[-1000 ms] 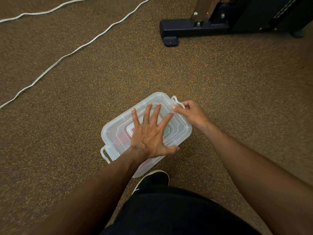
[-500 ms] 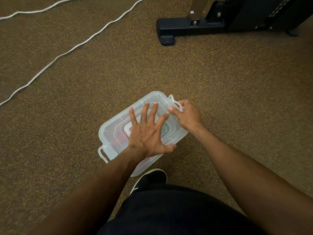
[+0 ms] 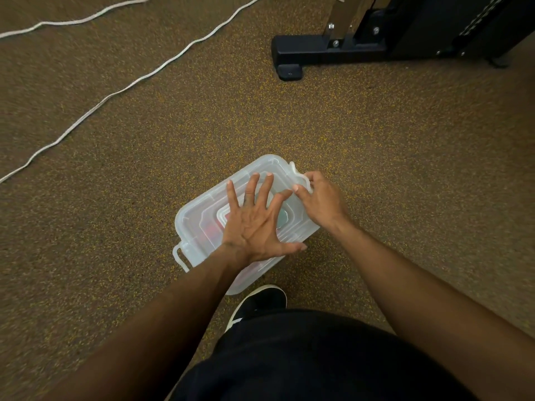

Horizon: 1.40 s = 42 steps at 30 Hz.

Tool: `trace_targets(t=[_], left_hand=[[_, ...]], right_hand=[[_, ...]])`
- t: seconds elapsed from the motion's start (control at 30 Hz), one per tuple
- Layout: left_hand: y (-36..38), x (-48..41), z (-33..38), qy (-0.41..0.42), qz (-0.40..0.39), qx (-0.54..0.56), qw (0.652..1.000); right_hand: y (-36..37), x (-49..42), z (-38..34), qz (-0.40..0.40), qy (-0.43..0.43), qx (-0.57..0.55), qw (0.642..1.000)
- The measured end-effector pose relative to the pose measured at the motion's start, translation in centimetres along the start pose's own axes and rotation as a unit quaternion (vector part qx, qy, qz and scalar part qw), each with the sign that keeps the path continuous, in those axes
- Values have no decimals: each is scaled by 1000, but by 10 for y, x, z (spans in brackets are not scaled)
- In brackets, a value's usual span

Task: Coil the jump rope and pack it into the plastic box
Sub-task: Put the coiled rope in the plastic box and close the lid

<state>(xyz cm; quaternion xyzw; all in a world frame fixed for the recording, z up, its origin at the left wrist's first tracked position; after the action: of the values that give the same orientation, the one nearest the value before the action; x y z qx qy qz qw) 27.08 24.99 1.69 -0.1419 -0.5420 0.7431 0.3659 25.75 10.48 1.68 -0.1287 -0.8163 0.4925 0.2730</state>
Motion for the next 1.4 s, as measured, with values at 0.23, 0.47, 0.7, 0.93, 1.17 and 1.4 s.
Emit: trace_targets(t=[0.23, 0.47, 0.7, 0.93, 1.17, 1.4], left_hand=[[-68, 39, -39, -42, 238, 194, 951], [-39, 120, -136, -383, 200, 286, 855], [21, 162, -148, -452, 100, 572, 677], [4, 152, -157, -427, 83, 460, 774], [2, 144, -158, -438, 80, 454, 772], [2, 143, -155, -447, 97, 427, 780]], right_hand=[[4, 68, -51, 12, -207, 161, 965], [56, 121, -108, -117, -285, 251, 918], [70, 116, -110, -134, -229, 305, 915], [71, 110, -98, -127, -187, 315, 922], [73, 110, -100, -135, -190, 316, 920], [73, 110, -100, -132, -191, 312, 921]])
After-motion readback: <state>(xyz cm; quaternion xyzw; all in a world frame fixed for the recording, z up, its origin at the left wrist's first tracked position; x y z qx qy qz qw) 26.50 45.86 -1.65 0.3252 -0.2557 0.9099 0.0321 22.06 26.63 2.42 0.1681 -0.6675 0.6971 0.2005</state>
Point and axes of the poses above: each hand's wrist, its own x-axis away from the middle knuckle, its own y-axis out of the palm, z = x × y, the point moved 9 cm from there along -x, towards the middle knuckle, and after that the axes turned 10 degrees about x, right-handed, at the moved point
